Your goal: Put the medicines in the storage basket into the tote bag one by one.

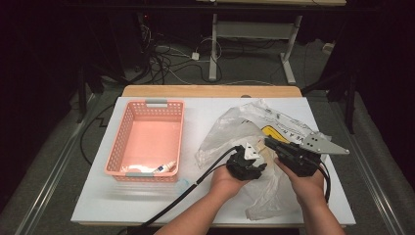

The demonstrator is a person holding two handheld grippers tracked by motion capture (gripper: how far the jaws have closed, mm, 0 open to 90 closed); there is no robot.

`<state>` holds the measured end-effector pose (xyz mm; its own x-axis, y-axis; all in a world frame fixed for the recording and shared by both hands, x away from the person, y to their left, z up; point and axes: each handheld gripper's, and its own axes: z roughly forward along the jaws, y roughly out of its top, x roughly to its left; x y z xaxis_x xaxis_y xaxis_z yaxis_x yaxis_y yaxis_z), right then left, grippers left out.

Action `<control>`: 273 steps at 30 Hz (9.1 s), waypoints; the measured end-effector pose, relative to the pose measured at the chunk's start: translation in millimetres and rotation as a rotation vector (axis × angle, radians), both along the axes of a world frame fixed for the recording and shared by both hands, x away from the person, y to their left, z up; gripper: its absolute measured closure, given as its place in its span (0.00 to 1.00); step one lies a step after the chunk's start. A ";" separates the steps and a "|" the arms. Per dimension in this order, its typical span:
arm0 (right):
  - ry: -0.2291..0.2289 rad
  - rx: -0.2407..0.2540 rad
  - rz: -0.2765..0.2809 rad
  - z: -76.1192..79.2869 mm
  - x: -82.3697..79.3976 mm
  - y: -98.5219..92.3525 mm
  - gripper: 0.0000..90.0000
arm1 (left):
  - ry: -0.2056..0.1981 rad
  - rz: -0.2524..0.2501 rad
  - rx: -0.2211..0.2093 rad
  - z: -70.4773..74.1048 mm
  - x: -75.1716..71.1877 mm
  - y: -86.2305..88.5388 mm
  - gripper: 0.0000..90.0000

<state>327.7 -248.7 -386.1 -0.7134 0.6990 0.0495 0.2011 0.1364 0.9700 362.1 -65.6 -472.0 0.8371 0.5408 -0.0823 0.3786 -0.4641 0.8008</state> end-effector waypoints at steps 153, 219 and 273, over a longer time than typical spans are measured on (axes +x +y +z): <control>0.021 -0.036 0.000 -7.4 -3.0 -0.3 1.00 | 0.484 0.152 0.387 44.2 26.4 251.5 0.45; 0.007 -0.043 0.006 -5.7 -6.0 1.6 1.00 | 0.097 0.284 0.020 48.0 -30.1 265.3 0.64; 0.000 -0.035 0.015 -2.6 -7.6 2.6 1.00 | -0.032 0.005 -0.083 66.7 -71.8 141.6 0.64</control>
